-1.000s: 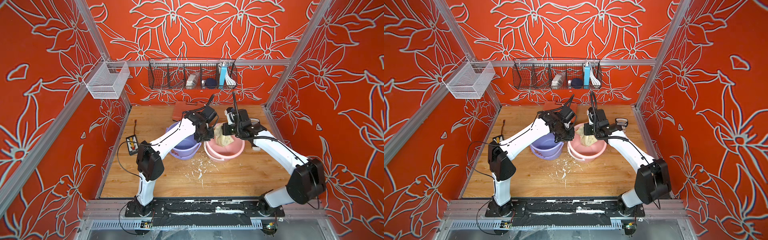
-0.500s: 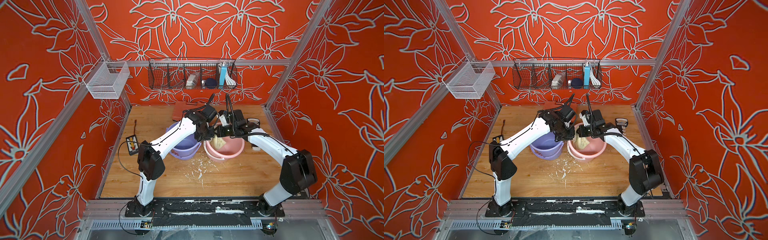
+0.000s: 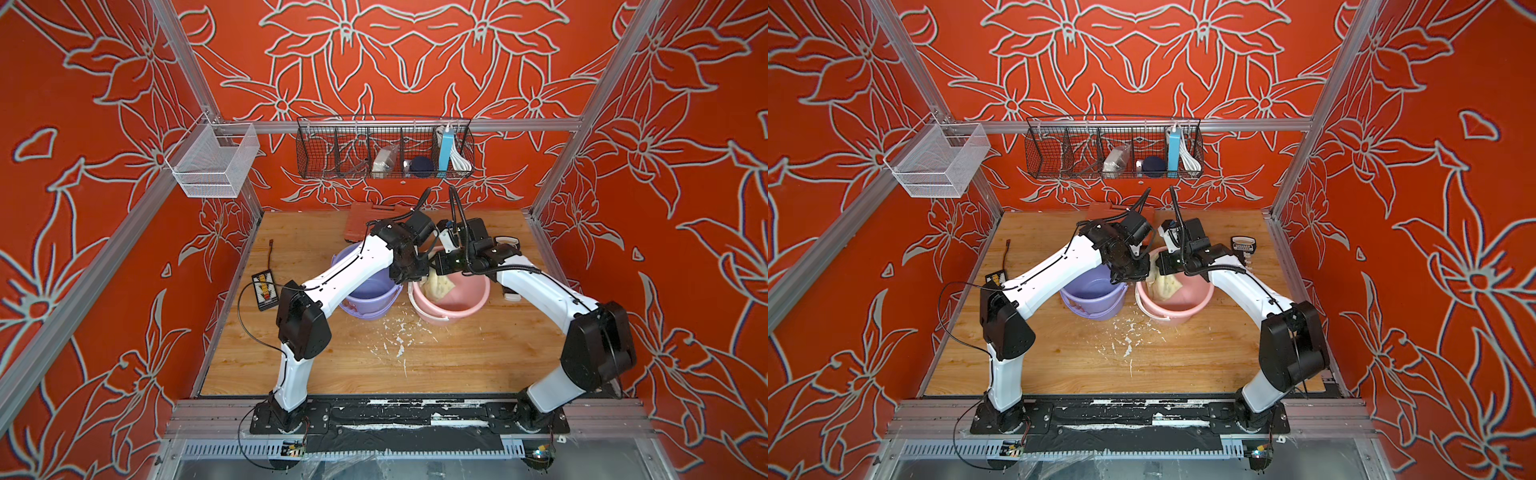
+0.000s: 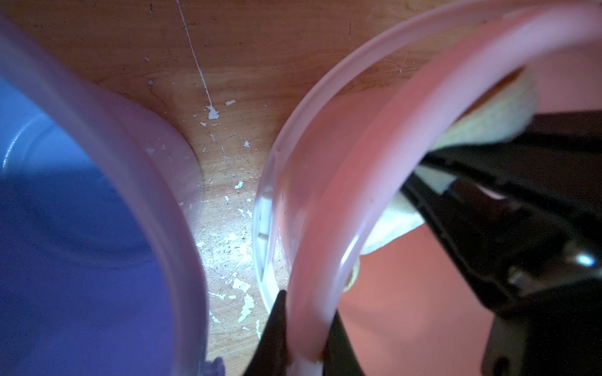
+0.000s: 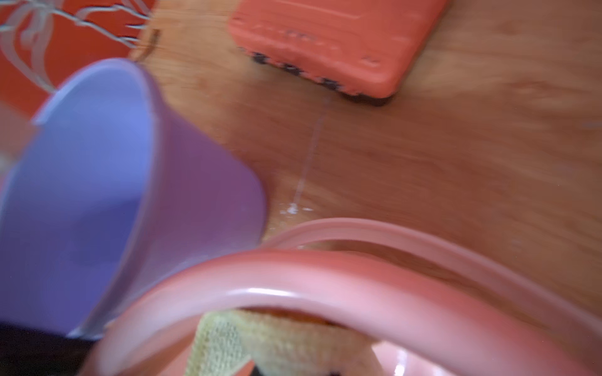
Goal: Wipe the inside of the bucket with a cloth
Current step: Wipe the dirt from the inside of the bucket.
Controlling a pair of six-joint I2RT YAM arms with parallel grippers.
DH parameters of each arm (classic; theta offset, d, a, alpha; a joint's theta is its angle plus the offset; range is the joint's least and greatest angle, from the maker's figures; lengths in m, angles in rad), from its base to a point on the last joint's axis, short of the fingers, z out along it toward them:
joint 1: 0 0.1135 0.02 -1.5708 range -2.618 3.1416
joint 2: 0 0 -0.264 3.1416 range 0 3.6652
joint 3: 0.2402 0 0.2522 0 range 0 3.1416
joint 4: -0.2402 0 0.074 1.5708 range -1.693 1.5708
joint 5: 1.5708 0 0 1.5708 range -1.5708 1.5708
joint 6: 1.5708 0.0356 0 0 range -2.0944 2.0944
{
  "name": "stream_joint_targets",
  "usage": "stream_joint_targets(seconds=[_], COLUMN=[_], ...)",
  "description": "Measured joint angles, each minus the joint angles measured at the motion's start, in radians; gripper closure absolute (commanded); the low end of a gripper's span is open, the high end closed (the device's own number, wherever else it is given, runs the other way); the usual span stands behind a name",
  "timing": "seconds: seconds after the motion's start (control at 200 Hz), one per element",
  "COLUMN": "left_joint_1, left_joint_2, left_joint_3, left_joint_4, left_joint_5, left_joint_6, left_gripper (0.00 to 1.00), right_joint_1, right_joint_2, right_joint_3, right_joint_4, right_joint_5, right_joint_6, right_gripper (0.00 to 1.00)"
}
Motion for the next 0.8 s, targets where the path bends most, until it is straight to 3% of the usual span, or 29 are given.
stream_joint_targets(seconds=[0.375, 0.626, 0.801], left_joint_1=[-0.003, -0.013, -0.015], left_joint_2=[0.0, 0.0, 0.0], left_joint_3=[0.015, 0.016, 0.016], left_joint_4=[-0.026, -0.005, 0.01], left_joint_5=[-0.161, -0.201, -0.209], left_joint_6=[0.029, 0.04, 0.041], left_gripper=[1.0, 1.0, 1.0], right_joint_1=[0.0, 0.004, 0.007], right_joint_2=[-0.068, -0.075, -0.103], right_joint_3=[0.012, 0.033, 0.018], right_joint_4=[-0.14, -0.308, -0.398], right_joint_5=[0.409, 0.486, 0.458], right_joint_6=[-0.044, -0.037, -0.019], right_gripper=[1.0, 1.0, 1.0])
